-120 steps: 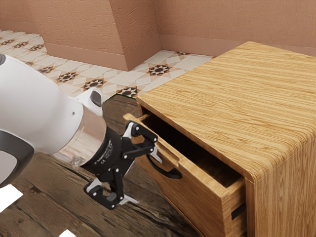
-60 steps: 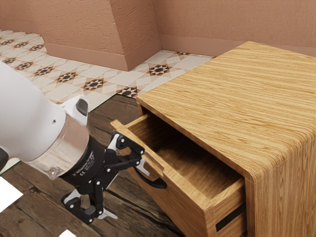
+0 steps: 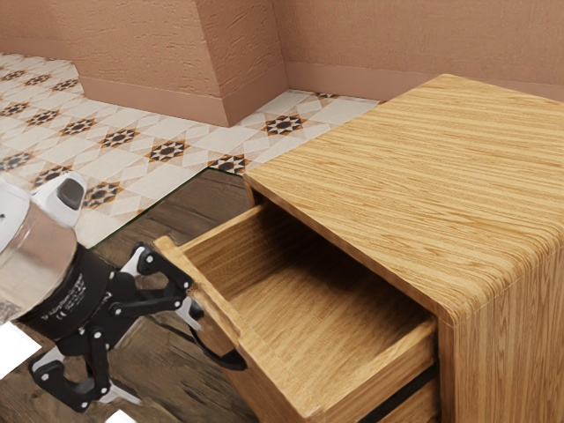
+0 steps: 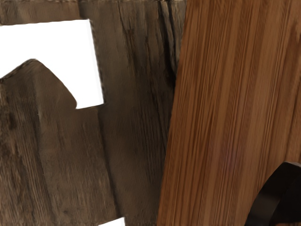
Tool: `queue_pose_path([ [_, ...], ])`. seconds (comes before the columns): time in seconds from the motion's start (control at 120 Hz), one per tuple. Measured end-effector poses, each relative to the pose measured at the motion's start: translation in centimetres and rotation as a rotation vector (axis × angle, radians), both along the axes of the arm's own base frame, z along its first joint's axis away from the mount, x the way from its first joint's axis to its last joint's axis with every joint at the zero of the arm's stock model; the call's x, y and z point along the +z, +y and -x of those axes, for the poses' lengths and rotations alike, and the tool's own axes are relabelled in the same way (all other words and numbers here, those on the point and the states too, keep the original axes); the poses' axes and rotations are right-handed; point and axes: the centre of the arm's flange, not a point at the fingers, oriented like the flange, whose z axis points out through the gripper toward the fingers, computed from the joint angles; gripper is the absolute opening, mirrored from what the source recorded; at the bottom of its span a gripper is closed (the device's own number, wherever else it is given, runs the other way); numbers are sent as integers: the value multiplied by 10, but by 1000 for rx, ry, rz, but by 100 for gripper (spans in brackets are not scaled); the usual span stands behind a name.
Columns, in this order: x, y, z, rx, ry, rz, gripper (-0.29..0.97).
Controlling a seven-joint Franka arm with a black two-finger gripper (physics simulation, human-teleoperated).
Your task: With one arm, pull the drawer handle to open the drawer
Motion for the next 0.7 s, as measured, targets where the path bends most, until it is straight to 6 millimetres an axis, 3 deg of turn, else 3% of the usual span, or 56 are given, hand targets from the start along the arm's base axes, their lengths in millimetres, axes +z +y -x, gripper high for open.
queue_pose_path([
  [0.083,21,23,18,17,-12,24,67],
  [0.2,108,78,44,103,-83,55,67],
  [0.275,127,81,33,156,-68,-3,67],
  [0.35,167,51,-15,224,-76,-82,67],
  [0.392,193,58,-71,333,-65,-105,67],
  [0.417,188,70,-114,417,-27,-134,67],
  [0.45,163,93,-174,541,51,-180,67],
  [0.5,130,125,-223,660,128,-224,68],
  [0.55,115,147,-241,707,161,-234,68],
  [0.583,112,149,-246,699,170,-230,68],
  [0.7,129,107,-242,573,143,-205,68],
])
